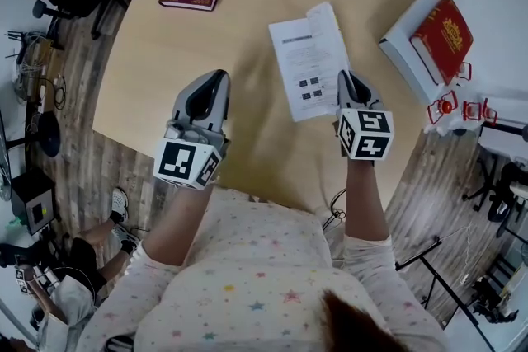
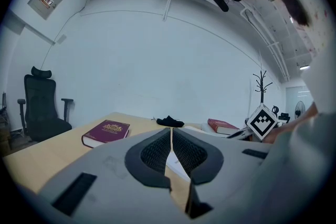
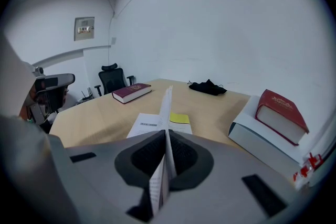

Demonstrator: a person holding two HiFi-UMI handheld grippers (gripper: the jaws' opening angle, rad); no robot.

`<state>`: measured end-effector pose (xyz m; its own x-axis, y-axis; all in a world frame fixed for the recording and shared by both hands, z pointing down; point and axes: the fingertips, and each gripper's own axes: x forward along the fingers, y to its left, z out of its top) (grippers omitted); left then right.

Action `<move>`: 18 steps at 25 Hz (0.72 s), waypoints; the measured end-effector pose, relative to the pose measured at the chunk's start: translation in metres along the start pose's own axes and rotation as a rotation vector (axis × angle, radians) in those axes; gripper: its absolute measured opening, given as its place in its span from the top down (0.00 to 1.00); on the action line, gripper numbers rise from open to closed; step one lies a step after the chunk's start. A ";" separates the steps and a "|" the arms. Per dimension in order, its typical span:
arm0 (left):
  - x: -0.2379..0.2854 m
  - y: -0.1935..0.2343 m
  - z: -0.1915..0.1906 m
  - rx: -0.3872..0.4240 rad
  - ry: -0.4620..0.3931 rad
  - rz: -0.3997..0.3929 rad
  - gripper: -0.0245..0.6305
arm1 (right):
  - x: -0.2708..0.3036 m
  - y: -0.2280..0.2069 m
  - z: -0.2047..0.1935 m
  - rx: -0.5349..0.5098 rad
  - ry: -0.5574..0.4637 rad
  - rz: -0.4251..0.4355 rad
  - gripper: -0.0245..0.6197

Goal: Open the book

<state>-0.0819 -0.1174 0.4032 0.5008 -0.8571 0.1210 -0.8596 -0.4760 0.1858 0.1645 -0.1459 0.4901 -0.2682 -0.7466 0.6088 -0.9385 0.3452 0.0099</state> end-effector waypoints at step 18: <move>0.008 -0.015 -0.005 0.021 0.027 -0.006 0.93 | -0.012 -0.059 -0.008 0.008 -0.027 -0.097 0.94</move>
<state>-0.0642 -0.1160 0.4067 0.5084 -0.8486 0.1463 -0.8583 -0.4856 0.1659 0.2248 -0.1524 0.4884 -0.1816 -0.7913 0.5838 -0.9620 0.2661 0.0613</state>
